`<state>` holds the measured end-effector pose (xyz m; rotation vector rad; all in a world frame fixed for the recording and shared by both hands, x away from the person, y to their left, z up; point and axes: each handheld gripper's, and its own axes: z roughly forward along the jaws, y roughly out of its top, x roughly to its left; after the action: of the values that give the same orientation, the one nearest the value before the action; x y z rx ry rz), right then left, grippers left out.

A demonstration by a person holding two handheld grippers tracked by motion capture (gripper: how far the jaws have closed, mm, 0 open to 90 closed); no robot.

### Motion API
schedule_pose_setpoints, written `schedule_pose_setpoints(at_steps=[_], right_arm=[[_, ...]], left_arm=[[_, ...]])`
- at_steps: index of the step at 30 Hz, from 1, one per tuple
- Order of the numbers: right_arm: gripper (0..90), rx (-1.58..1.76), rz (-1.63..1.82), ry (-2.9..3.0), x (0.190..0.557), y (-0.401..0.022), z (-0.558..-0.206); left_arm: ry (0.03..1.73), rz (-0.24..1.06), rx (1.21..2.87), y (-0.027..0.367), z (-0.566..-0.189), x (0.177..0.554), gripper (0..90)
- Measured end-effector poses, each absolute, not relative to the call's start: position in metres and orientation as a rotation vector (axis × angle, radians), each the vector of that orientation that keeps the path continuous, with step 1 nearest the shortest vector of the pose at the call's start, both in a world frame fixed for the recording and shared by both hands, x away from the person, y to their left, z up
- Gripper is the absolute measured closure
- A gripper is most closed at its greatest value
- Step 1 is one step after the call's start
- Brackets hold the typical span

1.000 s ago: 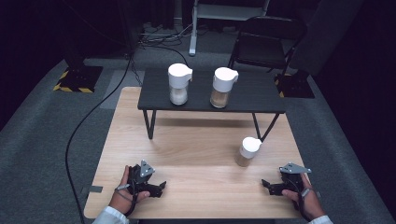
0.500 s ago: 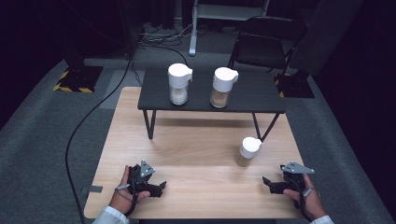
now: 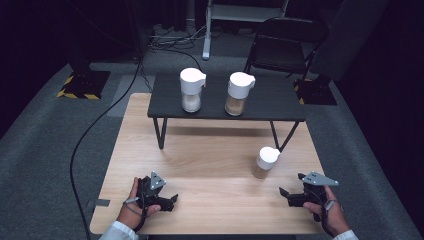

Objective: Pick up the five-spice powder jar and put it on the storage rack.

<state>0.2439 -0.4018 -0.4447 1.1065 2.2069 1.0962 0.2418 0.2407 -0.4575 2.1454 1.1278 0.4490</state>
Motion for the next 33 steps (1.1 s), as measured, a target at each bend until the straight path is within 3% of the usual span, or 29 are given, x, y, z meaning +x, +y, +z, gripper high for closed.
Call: schedule_pose_setpoints(at_steps=[33], right_arm=[[1.8, 1.017, 1.17, 2.217, 0.259, -0.372, -0.447]], left_arm=[[1.13, 0.45, 2.145, 0.24, -0.457, 0.242, 0.2]])
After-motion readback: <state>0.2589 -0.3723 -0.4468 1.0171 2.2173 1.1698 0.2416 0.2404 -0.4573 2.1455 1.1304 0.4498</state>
